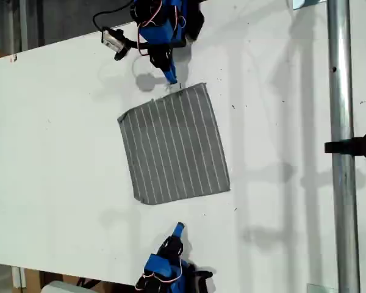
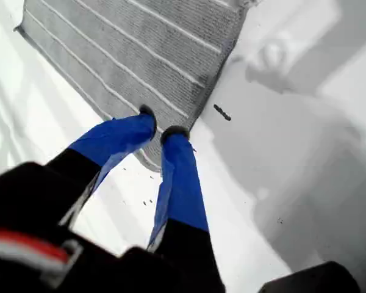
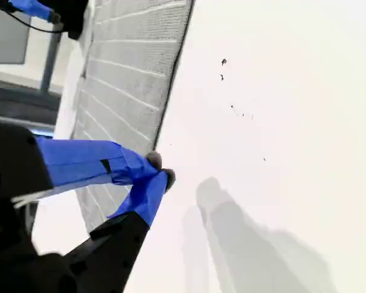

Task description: Grasp corners of a towel and fold twice.

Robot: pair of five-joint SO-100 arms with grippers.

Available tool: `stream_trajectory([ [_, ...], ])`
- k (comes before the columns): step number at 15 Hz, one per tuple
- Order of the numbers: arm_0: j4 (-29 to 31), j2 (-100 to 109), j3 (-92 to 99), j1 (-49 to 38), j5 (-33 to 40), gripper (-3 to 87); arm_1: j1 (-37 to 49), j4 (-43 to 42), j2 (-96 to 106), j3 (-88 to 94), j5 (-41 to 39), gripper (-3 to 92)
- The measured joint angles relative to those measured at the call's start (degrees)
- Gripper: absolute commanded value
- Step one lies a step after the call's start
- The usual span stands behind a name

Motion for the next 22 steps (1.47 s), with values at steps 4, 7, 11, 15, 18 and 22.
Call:
stream_trajectory([
  [4, -0.9, 0.0, 0.0, -6.9, -19.9, -2.8, 0.8, -4.6, 0.0, 0.0, -0.1, -0.2],
  [7, -0.9, 0.0, 0.0, -6.7, -21.6, -2.8, 0.8, -4.7, 0.0, 0.0, -0.3, -0.2],
  [11, -0.9, 0.0, 0.0, -6.9, -21.8, -2.8, -0.4, -5.0, -1.6, -5.6, -4.3, -0.2],
  [15, -0.9, 0.0, 0.0, -6.9, -21.8, -2.8, -0.8, -1.8, -19.2, -24.4, -14.7, -0.2],
  [18, -0.9, 0.0, 0.0, -6.9, -21.8, -2.8, -1.8, 2.4, -34.4, -39.5, -27.4, -0.2],
  [22, -0.9, 0.0, 0.1, -6.9, -21.9, -2.8, -5.6, 11.5, -53.1, -54.8, -38.9, 2.5],
])
